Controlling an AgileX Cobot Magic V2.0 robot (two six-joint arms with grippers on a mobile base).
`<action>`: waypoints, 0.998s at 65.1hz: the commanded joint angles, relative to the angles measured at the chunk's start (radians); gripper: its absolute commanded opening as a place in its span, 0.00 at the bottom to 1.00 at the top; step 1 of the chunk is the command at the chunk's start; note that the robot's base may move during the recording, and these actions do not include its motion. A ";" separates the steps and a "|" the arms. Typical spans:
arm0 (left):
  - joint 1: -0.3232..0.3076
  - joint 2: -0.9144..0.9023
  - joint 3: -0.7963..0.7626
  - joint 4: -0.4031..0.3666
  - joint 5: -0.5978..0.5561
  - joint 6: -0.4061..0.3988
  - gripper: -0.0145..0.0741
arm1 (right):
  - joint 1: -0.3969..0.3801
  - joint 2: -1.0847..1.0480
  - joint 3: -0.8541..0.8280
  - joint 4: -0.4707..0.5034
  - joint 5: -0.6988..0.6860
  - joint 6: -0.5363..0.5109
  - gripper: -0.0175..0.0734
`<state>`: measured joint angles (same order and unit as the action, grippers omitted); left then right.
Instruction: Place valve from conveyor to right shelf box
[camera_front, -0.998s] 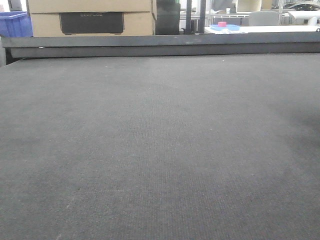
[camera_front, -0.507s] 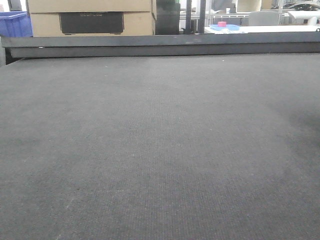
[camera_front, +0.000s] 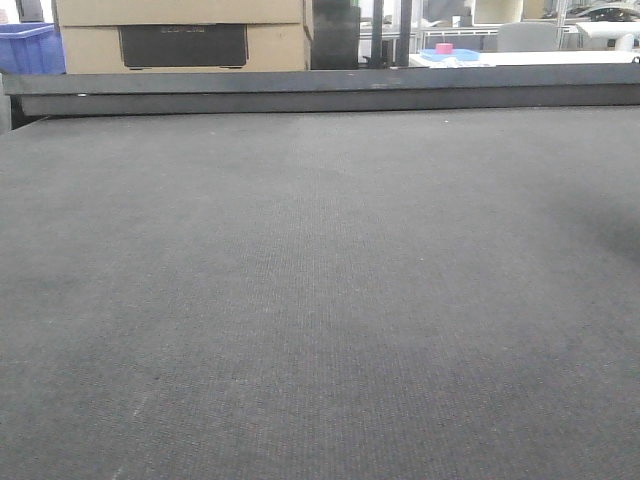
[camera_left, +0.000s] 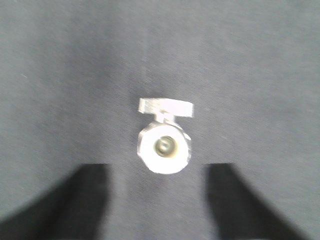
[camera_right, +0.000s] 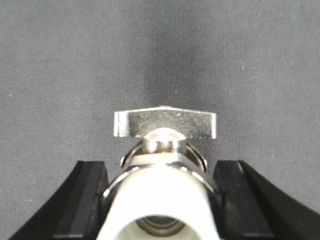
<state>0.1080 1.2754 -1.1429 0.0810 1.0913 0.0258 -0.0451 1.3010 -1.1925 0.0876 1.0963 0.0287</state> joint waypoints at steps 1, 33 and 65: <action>0.002 0.035 -0.008 0.001 -0.017 0.011 0.67 | -0.001 -0.015 -0.013 0.005 -0.008 -0.004 0.01; 0.002 0.305 -0.008 -0.013 -0.011 0.023 0.68 | -0.001 -0.015 -0.013 0.004 -0.006 -0.004 0.01; 0.002 0.341 -0.006 -0.024 0.011 0.023 0.21 | -0.001 -0.015 -0.013 0.004 -0.020 -0.004 0.01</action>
<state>0.1080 1.6187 -1.1436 0.0608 1.0881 0.0512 -0.0451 1.2993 -1.1925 0.0942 1.1143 0.0287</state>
